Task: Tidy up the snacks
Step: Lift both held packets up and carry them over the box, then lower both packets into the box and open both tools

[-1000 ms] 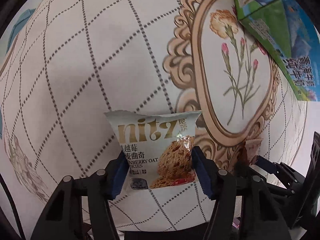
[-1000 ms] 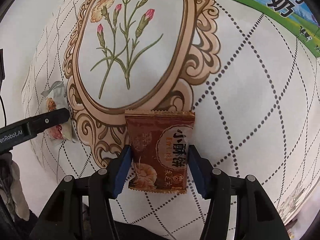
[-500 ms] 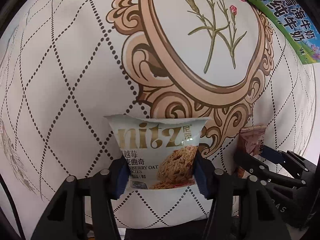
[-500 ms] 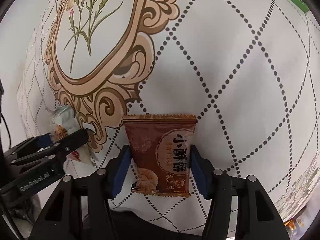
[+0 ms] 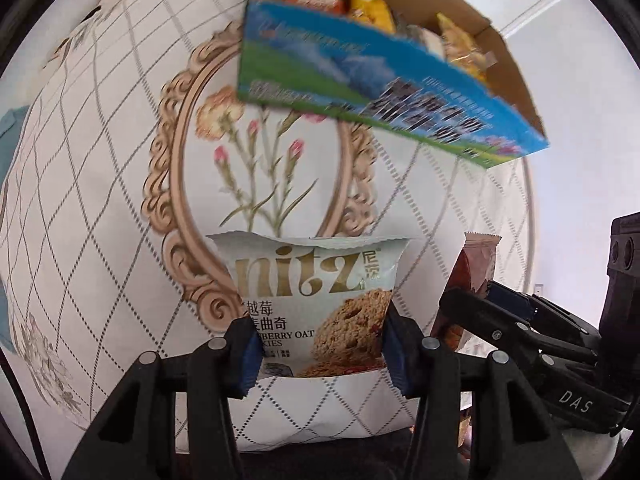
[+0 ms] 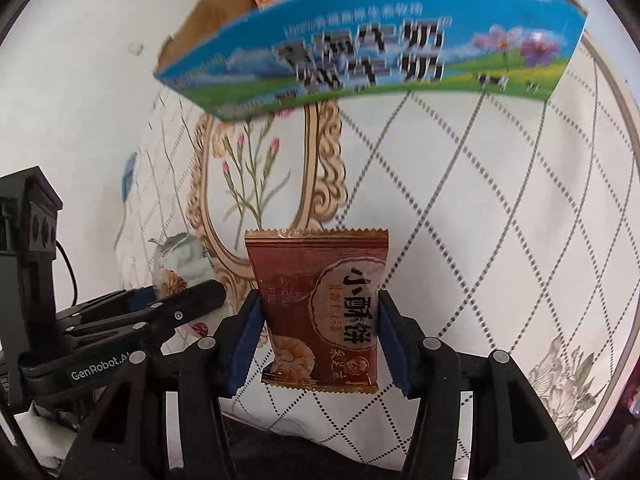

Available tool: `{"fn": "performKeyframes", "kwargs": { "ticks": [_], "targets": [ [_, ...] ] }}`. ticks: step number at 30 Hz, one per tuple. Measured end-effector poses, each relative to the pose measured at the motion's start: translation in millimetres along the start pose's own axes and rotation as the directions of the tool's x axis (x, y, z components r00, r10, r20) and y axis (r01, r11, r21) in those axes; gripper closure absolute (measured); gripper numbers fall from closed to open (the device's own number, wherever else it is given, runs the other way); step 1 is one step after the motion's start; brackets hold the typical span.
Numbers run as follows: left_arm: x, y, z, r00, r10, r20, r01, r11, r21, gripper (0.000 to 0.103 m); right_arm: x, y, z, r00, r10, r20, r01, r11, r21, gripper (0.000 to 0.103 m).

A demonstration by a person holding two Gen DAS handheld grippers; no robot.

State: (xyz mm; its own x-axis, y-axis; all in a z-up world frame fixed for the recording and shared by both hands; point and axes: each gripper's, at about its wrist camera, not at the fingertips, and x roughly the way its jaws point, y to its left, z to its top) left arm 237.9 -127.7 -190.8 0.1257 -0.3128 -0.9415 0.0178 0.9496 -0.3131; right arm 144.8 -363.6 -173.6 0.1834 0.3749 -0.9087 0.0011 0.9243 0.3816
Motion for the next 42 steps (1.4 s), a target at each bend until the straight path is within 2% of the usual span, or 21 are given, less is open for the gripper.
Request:
{"fn": "performKeyframes", "kwargs": {
  "ticks": [3, 5, 8, 9, 11, 15, 21, 24, 28, 29, 30, 31, 32, 33, 35, 38, 42],
  "targets": [
    [-26.6, -27.8, 31.8, 0.998, -0.064, 0.017, 0.063, 0.997, 0.038, 0.055, -49.4, -3.6, 20.0, 0.995, 0.046, 0.091, -0.047, 0.999, 0.008, 0.045],
    [-43.1, -39.1, 59.3, 0.996, -0.085, 0.030, 0.083, 0.994, 0.065, 0.055, -67.2, 5.4, 36.0, 0.988, 0.059, 0.144, -0.059, 0.998, -0.001, 0.045],
    [-58.3, -54.2, 112.8, 0.996, -0.067, 0.065, 0.059, 0.991, 0.116, 0.055, -92.6, 13.4, 76.1, 0.978, 0.036, 0.206, -0.032, 0.999, -0.024, 0.045],
    [-63.5, -49.0, 128.9, 0.995, -0.052, 0.080, 0.042, 0.991, 0.129, 0.055, -94.6, 14.9, 91.0, 0.976, 0.016, 0.216, -0.010, 0.999, -0.031, 0.045],
    [-63.3, -50.7, 154.9, 0.995, -0.021, 0.093, 0.008, 0.990, 0.140, 0.055, -91.6, 19.1, 117.4, 0.972, -0.012, 0.236, 0.022, 0.999, -0.037, 0.045],
    [-39.7, -48.8, 204.7, 0.999, 0.022, 0.044, -0.028, 0.990, 0.138, 0.055, -67.2, 22.0, 176.2, 0.974, -0.069, 0.218, 0.079, 0.996, -0.041, 0.045],
    [23.0, -26.8, 269.6, 0.992, 0.116, -0.043, -0.111, 0.988, 0.107, 0.055, -5.9, 11.1, 235.2, 0.984, -0.138, 0.113, 0.143, 0.989, -0.033, 0.045],
    [50.0, -16.0, 287.8, 0.984, 0.162, -0.080, -0.153, 0.982, 0.109, 0.055, 27.7, 6.4, 249.5, 0.984, -0.166, 0.068, 0.168, 0.985, -0.032, 0.045],
    [82.9, -7.2, 301.3, 0.972, 0.183, -0.149, -0.165, 0.979, 0.122, 0.052, 56.1, -2.5, 262.5, 0.987, -0.159, 0.035, 0.159, 0.987, 0.001, 0.044],
    [86.7, -4.2, 303.6, 0.972, 0.174, -0.155, -0.159, 0.981, 0.108, 0.051, 62.8, -4.6, 265.7, 0.987, -0.158, 0.022, 0.158, 0.987, 0.006, 0.039],
    [88.9, -1.4, 305.0, 0.974, 0.168, -0.149, -0.155, 0.983, 0.093, 0.044, 70.7, -6.9, 268.9, 0.987, -0.161, 0.003, 0.161, 0.987, 0.014, 0.028],
    [89.5, 0.2, 306.4, 0.978, 0.163, -0.134, -0.152, 0.984, 0.090, 0.037, 76.2, -9.4, 270.1, 0.987, -0.160, -0.016, 0.160, 0.987, 0.024, 0.020],
    [89.4, 0.7, 307.0, 0.979, 0.165, -0.121, -0.155, 0.984, 0.093, 0.021, 79.5, -10.9, 270.3, 0.988, -0.156, -0.019, 0.156, 0.987, 0.031, 0.010],
    [90.2, 1.1, 307.0, 0.981, 0.157, -0.116, -0.147, 0.985, 0.093, 0.019, 80.1, -11.3, 269.7, 0.985, -0.172, -0.013, 0.172, 0.985, 0.032, 0.007],
    [91.1, 1.2, 305.5, 0.982, 0.149, -0.115, -0.139, 0.986, 0.088, 0.017, 79.4, -10.3, 267.4, 0.980, -0.197, -0.005, 0.197, 0.980, 0.025, 0.007],
    [90.2, -1.0, 302.2, 0.982, 0.162, -0.101, -0.152, 0.984, 0.093, 0.017, 74.4, -11.3, 262.6, 0.982, -0.188, 0.010, 0.187, 0.981, 0.049, 0.007],
    [84.3, -6.0, 292.3, 0.979, 0.190, -0.077, -0.183, 0.979, 0.092, 0.017, 65.0, -10.9, 254.1, 0.971, -0.234, 0.044, 0.231, 0.971, 0.059, 0.007]
  ]
}}
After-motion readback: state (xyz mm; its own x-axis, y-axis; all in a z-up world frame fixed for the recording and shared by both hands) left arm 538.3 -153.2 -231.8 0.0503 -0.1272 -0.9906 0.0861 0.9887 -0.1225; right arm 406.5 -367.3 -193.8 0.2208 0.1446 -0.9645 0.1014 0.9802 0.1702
